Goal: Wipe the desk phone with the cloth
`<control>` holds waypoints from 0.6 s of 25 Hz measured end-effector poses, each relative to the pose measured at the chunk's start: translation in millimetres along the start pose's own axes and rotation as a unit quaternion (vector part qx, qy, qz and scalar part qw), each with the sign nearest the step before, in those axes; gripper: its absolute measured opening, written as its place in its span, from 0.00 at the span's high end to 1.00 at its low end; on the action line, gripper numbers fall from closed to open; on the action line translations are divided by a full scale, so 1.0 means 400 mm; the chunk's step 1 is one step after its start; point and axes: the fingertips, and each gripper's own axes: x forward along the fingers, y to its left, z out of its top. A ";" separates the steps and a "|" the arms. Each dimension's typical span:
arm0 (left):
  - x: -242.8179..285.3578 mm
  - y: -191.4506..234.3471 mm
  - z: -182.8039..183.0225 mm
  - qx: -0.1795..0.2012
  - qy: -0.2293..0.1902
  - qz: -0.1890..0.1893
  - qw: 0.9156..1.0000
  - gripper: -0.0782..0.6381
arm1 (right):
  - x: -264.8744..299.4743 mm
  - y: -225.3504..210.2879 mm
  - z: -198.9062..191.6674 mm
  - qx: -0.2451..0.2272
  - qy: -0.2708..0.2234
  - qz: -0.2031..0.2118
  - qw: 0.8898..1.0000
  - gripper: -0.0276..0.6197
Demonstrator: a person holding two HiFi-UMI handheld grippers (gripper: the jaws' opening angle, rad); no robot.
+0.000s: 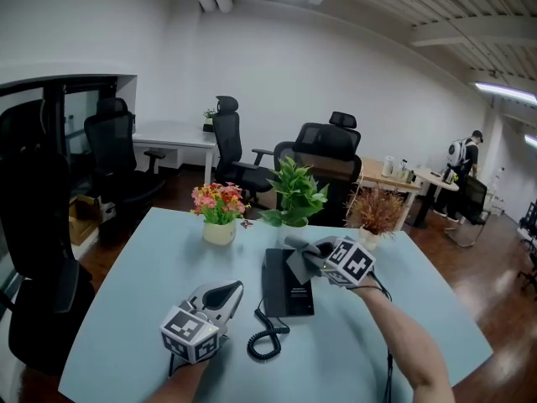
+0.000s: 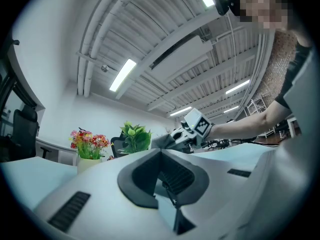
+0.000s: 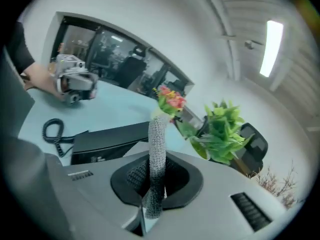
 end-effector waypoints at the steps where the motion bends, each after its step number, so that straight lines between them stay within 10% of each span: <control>1: 0.000 0.000 0.001 -0.001 -0.001 0.000 1.000 0.87 | 0.018 -0.038 0.002 0.015 -0.005 -0.019 1.000 0.96; 8: 0.002 0.001 -0.009 0.002 -0.002 -0.004 1.000 0.87 | 0.088 -0.047 -0.011 0.000 0.023 -0.019 1.000 0.96; 15: 0.000 0.006 -0.016 0.004 0.000 -0.006 1.000 0.87 | 0.014 0.167 -0.051 -0.094 0.058 0.072 0.991 0.96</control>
